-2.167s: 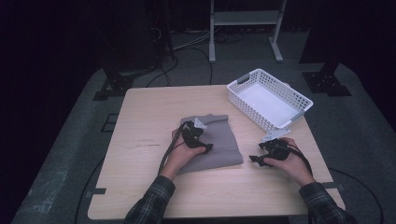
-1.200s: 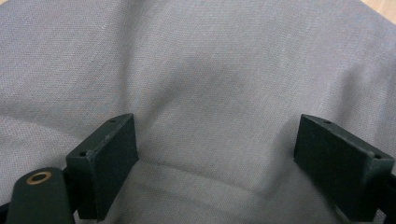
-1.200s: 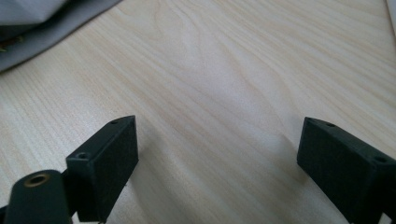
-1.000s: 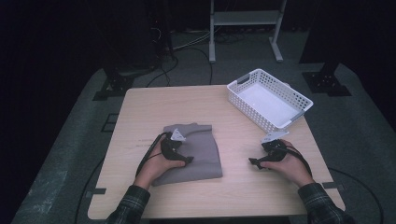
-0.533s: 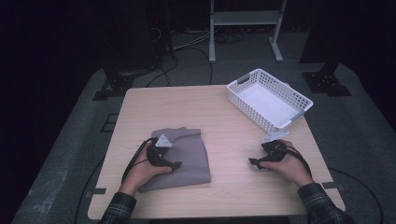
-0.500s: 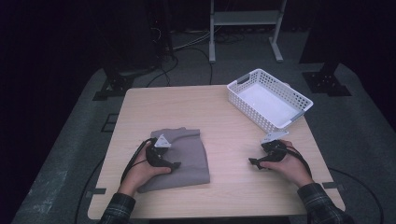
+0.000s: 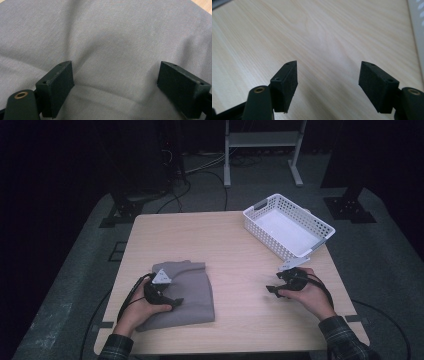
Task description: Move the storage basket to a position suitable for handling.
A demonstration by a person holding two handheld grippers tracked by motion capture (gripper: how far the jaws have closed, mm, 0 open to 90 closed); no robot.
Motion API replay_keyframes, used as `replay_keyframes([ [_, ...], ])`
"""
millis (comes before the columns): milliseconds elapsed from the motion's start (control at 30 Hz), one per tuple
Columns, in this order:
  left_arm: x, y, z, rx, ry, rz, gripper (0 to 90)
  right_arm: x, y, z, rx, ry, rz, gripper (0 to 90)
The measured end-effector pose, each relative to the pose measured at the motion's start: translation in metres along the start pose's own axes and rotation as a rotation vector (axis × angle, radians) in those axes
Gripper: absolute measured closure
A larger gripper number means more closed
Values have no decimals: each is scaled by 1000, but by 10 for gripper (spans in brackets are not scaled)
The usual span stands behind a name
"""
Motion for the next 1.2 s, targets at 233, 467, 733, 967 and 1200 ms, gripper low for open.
replay_keyframes([
  [233, -7, 15, 3, -15, -7, -12, 121, -27, -14, -6, 1, 2, -74, 390],
  [467, -8, 18, 2, -17, -10, -22, 120, -50, -29, -26, 27, 34, -130, 516],
  [733, -8, 18, 2, -17, -12, -18, 120, -62, -36, -55, 82, 73, -157, 626],
  [967, -8, 18, 2, -19, -12, -17, 120, -59, -36, -79, 129, 72, -172, 679],
  [1200, -8, 17, 2, -20, -12, -19, 120, -45, -36, -94, 156, 69, -154, 702],
])
Point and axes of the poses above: each handheld gripper's, and its own axes: x roughly forward along the jaws, y roughly out of its underside, z roughly to its left, the point moved 5 cm from there along x, roughly forward along the jaws, and after that the axes turned 14 degrees about z, right-handed, at the moved point
